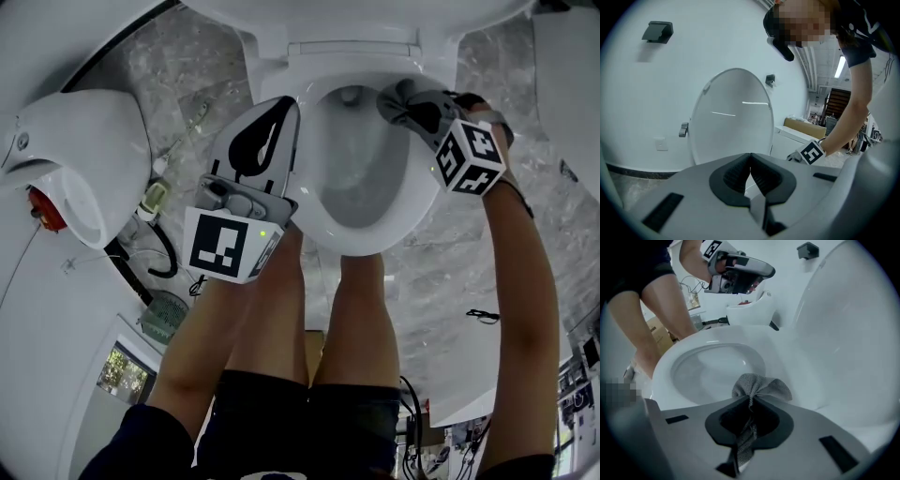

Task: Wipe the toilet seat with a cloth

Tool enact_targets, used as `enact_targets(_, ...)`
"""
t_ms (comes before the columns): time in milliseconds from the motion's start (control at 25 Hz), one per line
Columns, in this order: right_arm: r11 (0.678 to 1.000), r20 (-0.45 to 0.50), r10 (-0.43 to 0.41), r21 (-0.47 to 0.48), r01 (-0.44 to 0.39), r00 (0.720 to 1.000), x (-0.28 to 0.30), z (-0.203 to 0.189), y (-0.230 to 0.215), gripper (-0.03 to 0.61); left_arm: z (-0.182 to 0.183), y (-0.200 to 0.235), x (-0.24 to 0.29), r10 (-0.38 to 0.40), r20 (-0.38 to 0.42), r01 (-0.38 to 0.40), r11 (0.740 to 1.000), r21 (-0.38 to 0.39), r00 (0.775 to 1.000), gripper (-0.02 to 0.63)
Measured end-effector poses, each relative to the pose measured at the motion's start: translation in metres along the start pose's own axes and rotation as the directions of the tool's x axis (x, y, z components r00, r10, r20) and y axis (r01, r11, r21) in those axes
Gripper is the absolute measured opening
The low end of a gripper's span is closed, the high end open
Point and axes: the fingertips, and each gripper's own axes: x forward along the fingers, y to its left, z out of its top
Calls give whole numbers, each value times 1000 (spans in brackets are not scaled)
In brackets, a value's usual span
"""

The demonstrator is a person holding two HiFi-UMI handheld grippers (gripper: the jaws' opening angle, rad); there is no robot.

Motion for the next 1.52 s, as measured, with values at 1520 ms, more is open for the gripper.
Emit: enact_targets(1520, 991, 121, 130, 24, -134, 984, -33, -26, 60, 35, -5, 21, -8, -13, -3, 13, 1000, -25, 1000, 20)
